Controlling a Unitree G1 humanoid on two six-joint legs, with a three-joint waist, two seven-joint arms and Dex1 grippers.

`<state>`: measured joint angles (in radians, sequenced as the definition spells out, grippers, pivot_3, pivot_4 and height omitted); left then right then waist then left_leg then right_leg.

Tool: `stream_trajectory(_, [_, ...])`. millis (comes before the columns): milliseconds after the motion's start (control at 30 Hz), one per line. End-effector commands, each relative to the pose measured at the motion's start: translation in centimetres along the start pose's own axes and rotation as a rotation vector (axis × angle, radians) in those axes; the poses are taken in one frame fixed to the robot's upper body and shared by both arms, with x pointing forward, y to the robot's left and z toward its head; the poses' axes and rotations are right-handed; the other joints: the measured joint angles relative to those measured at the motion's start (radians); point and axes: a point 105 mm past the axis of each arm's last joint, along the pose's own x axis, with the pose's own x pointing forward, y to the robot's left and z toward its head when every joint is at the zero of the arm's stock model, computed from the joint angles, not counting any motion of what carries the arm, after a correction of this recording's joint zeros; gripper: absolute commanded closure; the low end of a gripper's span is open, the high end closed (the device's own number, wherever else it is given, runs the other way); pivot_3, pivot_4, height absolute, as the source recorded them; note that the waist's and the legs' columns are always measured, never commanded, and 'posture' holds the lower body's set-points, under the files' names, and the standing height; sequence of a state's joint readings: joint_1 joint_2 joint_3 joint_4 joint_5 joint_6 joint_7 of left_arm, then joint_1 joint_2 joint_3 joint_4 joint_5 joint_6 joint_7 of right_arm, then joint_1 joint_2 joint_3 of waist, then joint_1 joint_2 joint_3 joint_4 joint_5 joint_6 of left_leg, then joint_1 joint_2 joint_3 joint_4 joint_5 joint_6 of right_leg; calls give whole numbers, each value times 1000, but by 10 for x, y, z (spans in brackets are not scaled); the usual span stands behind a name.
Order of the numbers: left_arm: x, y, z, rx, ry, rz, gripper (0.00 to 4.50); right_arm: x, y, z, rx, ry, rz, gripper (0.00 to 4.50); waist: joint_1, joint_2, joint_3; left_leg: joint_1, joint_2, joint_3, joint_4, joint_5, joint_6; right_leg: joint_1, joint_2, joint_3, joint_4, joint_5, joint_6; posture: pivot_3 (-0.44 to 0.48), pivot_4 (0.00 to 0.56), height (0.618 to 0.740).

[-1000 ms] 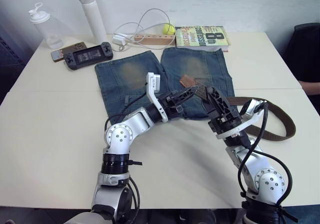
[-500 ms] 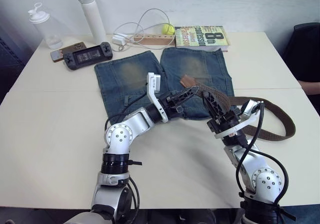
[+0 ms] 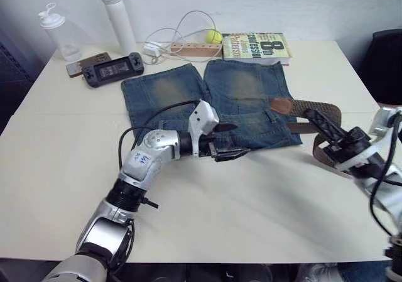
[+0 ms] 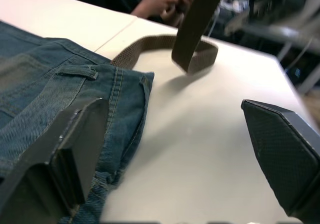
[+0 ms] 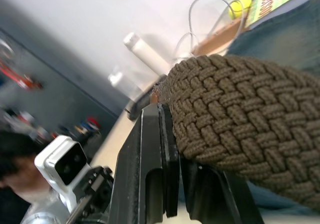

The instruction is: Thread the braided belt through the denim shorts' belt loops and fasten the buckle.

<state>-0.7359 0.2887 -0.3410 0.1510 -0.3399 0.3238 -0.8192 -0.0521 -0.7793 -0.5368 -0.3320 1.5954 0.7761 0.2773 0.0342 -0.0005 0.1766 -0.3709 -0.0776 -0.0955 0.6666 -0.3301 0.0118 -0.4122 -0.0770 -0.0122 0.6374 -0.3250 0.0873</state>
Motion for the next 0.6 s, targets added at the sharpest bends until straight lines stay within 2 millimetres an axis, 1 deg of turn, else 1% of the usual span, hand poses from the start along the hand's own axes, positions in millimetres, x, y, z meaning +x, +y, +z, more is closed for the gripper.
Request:
stream_trajectory(33, [15,2,4,165,32,-59,68,-13,23,1,-140,117,50,4500,3,-1,0,0,0,0,0,0,0,0,0,0,0,0,0,0,150,734])
stream_trajectory(133, [36,11,-8,239,99,-64,68,-28,30,4,-223,174,17,4500,17,-2,1,0,0,2,0,0,2,1,0,0,0,0,1,0,150,734])
stream_trajectory(200, [48,17,-12,260,117,-52,68,-33,33,5,-252,184,2,4500,18,-3,1,0,0,3,1,0,3,1,0,0,0,1,1,0,150,734])
stream_trajectory(267, [62,18,-18,239,132,-48,68,-35,38,5,-262,177,0,4500,20,-5,3,0,0,5,0,-1,3,1,0,1,1,1,2,0,150,734])
stream_trajectory(333, [75,22,-33,272,205,-16,68,-36,44,3,-271,163,2,4500,20,-7,4,0,0,6,1,-1,4,1,0,1,2,1,3,0,150,734])
stream_trajectory(433, [82,27,-51,309,307,31,68,-36,49,4,-285,136,-11,4500,20,-9,5,0,0,7,1,-1,5,1,0,2,3,2,4,0,150,734])
stream_trajectory(533, [81,30,-61,364,375,45,877,-38,53,4,-289,113,-24,4500,20,-11,6,0,0,8,0,-1,5,0,0,4,3,3,5,0,150,734])
stream_trajectory(567, [81,30,-63,381,387,45,1218,-39,53,3,-290,109,-32,4500,20,-12,5,1,0,9,1,-1,5,1,0,4,4,3,5,0,150,734])
stream_trajectory(600, [81,30,-65,391,393,45,1668,-40,53,2,-290,108,-38,4500,19,-13,5,1,0,9,1,-1,5,1,0,5,4,3,5,0,150,734])
